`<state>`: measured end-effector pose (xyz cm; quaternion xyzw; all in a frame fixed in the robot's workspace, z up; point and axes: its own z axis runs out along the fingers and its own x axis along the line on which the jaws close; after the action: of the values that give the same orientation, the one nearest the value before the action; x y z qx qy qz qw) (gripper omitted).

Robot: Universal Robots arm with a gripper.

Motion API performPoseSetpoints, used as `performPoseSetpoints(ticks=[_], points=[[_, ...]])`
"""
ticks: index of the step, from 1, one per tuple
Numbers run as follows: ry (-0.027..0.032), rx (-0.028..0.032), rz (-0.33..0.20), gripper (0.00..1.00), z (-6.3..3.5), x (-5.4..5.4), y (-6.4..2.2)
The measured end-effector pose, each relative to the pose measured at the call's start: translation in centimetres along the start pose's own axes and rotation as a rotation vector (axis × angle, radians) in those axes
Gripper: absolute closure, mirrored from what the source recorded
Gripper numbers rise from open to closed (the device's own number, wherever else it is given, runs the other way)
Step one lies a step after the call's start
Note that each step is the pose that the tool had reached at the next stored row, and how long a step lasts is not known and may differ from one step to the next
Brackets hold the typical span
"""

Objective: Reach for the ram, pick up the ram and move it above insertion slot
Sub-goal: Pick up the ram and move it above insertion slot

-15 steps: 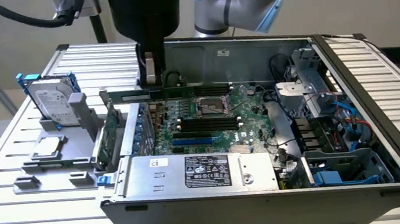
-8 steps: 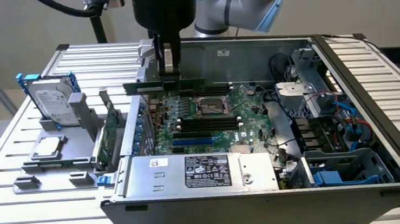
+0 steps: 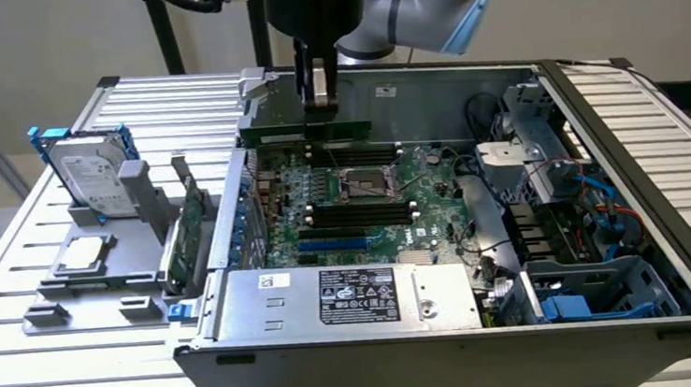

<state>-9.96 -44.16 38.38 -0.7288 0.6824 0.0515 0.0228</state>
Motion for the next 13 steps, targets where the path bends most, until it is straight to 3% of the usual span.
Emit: performPoseSetpoints(ticks=[9, 13], points=[[0.0025, -0.0002, 0.0, 0.87, 0.69, -2.8, -2.66], [0.0035, -0.0002, 0.0, 0.87, 0.92, -3.5, -4.04]])
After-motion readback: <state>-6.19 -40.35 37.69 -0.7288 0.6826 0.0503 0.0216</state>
